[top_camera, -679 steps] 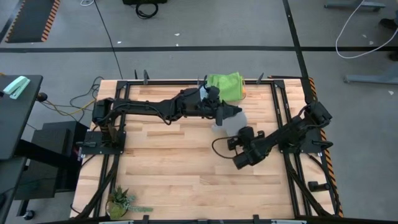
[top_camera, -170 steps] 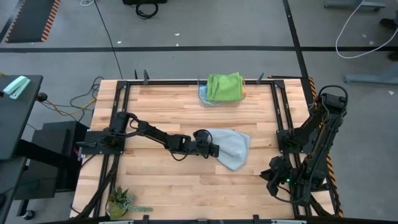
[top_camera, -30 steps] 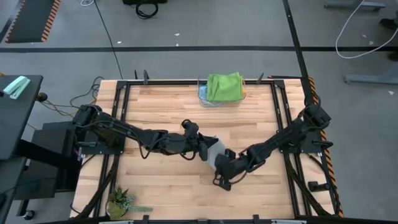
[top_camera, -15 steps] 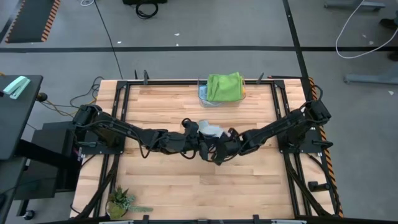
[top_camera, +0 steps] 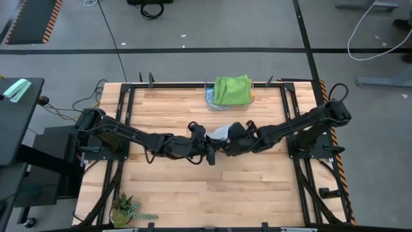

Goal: Fold microfiber towels
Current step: Fold the gray microfiber cloth

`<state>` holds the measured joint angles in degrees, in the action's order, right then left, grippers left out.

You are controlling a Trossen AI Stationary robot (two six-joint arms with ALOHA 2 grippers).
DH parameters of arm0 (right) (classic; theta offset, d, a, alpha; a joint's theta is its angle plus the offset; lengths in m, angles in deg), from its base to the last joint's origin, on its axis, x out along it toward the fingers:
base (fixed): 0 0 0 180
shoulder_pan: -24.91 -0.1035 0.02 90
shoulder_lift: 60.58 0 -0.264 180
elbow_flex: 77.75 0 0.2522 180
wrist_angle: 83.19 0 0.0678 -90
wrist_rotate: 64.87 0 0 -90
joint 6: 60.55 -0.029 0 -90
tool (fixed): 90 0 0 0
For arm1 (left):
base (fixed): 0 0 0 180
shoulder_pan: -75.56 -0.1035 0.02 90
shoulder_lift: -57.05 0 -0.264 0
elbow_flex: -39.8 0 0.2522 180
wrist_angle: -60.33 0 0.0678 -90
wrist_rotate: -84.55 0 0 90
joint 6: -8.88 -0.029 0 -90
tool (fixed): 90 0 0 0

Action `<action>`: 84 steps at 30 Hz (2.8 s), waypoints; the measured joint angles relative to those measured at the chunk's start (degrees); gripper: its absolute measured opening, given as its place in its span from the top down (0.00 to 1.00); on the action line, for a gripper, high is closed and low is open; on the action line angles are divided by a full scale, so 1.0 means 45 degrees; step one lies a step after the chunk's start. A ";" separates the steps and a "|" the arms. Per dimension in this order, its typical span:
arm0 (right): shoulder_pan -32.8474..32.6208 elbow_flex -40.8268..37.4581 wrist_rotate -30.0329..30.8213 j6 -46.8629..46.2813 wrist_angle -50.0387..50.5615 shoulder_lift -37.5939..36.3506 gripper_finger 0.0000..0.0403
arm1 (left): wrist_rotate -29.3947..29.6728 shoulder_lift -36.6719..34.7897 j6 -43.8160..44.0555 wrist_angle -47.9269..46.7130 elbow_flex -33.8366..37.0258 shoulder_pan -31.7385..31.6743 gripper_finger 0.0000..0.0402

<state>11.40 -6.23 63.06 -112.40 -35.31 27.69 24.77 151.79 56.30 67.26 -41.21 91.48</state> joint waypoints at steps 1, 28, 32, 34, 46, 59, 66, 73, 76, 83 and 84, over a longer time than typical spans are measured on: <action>0.0222 0.0000 -0.0003 0.0132 -0.0002 0.0005 0.98 | 0.0009 0.0000 -0.0093 0.0127 0.0000 0.0000 0.99; -0.2300 0.0000 -0.1229 -0.0889 0.1212 -0.3374 0.95 | -0.0038 0.0000 -0.0360 0.0945 0.0000 -0.0757 0.99; -0.3667 -0.0003 -0.1008 -0.1489 0.1271 -0.3393 0.91 | -0.0091 0.0000 -0.0375 0.1072 0.0000 -0.0938 0.99; -0.3928 -0.0002 -0.0915 -0.1549 0.1254 -0.3313 0.88 | -0.0217 0.0000 -0.0375 0.1067 0.0002 -0.1010 0.99; -0.3209 -0.0010 -0.1160 -0.2541 0.1959 -0.1681 0.63 | -0.0621 0.0000 -0.0521 0.1458 0.0000 -0.1377 0.99; -0.1980 -0.0010 -0.1191 -0.2572 0.2229 -0.0021 0.60 | -0.0914 0.0000 -0.0705 0.1844 0.0005 -0.1443 0.99; -0.1683 -0.0010 -0.1100 -0.2468 0.2144 -0.0142 0.60 | -0.1057 0.0000 -0.0715 0.1844 0.0003 -0.1521 0.99; -0.1698 -0.0010 -0.1088 -0.2444 0.2104 -0.0520 0.60 | -0.1167 0.0000 -0.0700 0.1834 0.0000 -0.1593 0.99; -0.1702 -0.0010 -0.0887 -0.2539 0.1985 -0.0520 0.60 | -0.1172 0.0000 -0.0700 0.1834 0.0002 -0.1588 0.99; -0.1676 -0.0010 -0.0740 -0.2126 0.1499 -0.0525 0.60 | -0.1208 0.0000 -0.0705 0.1839 0.0000 -0.1588 0.99; -0.1698 -0.0010 -0.0735 -0.2107 0.1509 -0.0525 0.60 | -0.1224 0.0000 -0.0710 0.1839 0.0002 -0.1588 0.99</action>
<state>3.76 -6.27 59.76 -121.88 -28.53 25.33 19.26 151.79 53.11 75.54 -41.20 84.33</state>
